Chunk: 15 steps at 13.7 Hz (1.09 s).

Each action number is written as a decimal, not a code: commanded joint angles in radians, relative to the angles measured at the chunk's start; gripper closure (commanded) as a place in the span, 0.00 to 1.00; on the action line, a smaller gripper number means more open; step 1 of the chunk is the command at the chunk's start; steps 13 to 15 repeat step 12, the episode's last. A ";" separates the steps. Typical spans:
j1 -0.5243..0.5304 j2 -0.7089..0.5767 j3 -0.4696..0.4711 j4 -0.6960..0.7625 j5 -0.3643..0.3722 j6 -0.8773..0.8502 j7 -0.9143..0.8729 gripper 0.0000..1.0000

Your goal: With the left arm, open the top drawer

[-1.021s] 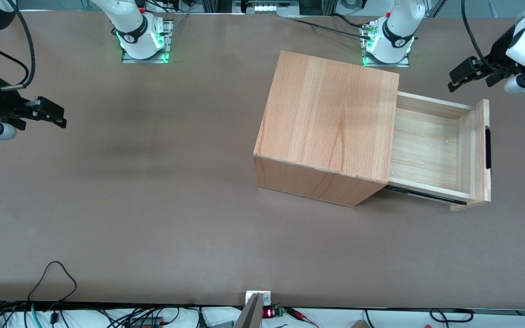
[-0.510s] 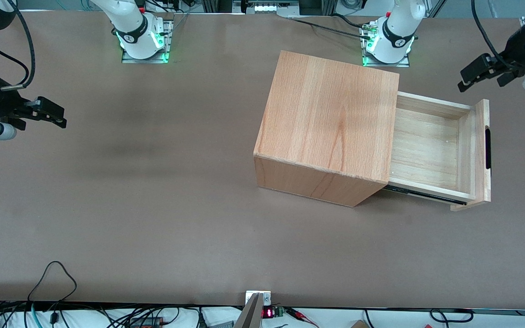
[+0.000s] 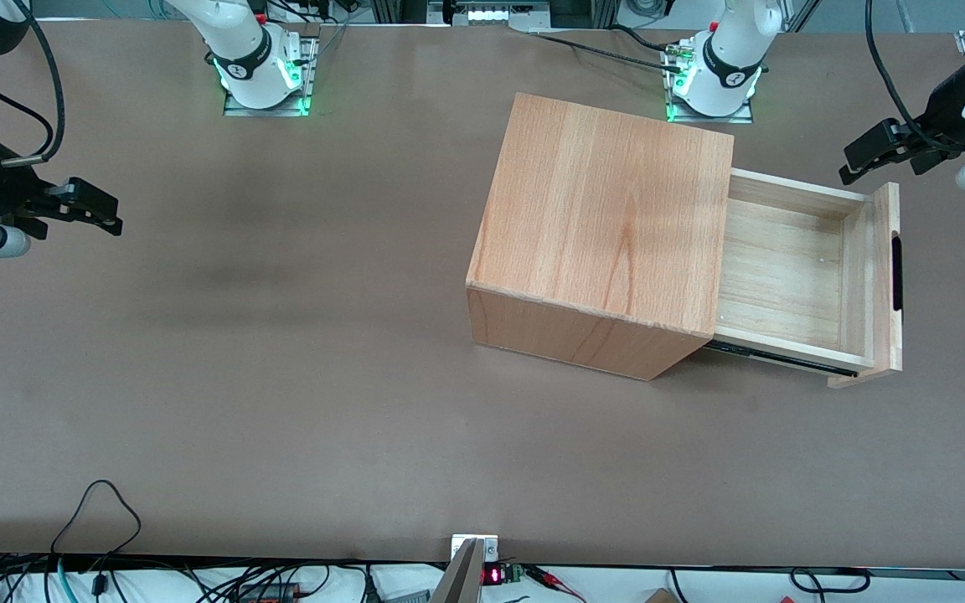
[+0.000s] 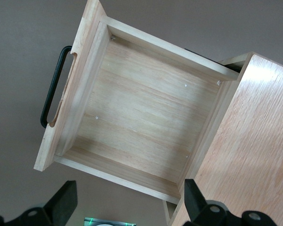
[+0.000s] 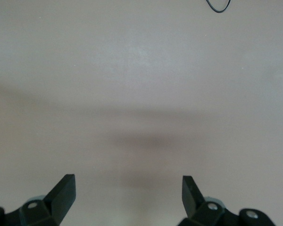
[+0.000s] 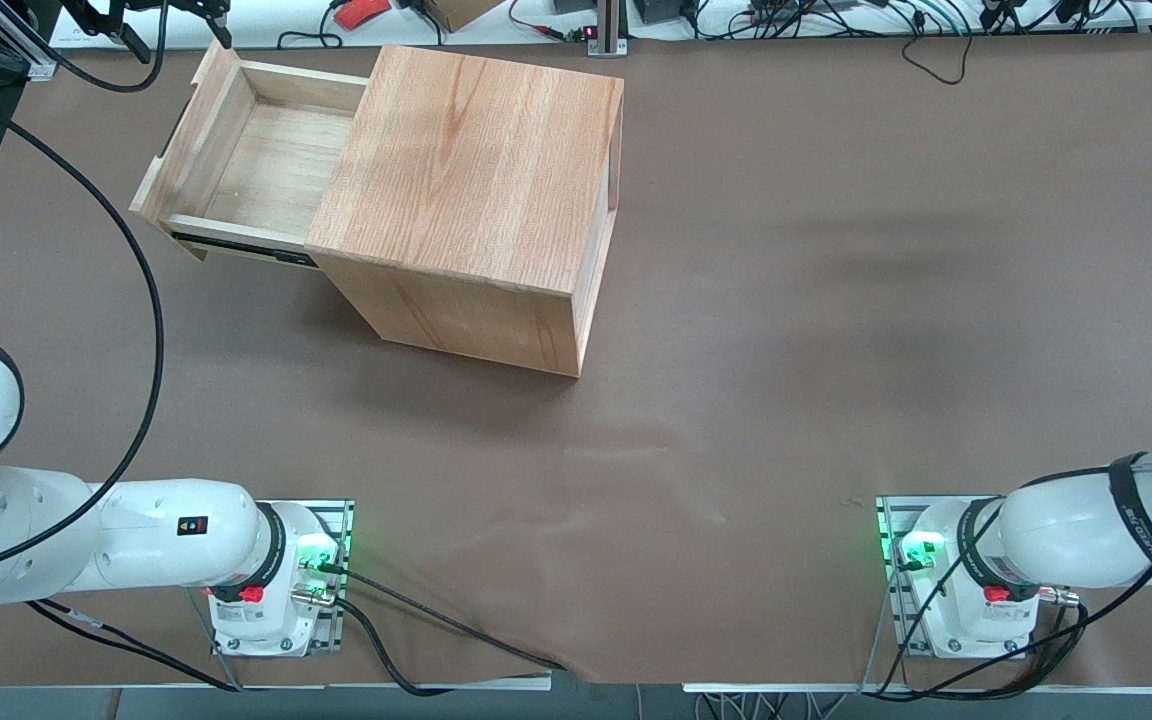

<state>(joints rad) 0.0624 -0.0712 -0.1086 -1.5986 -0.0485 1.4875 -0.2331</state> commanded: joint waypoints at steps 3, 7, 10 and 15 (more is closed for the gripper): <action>0.007 0.005 -0.008 0.006 0.012 -0.004 0.047 0.00; 0.008 0.004 -0.008 -0.004 0.006 0.017 0.083 0.00; 0.008 0.004 -0.008 -0.006 0.006 0.016 0.081 0.00; 0.008 0.002 -0.008 -0.006 0.006 0.014 0.078 0.00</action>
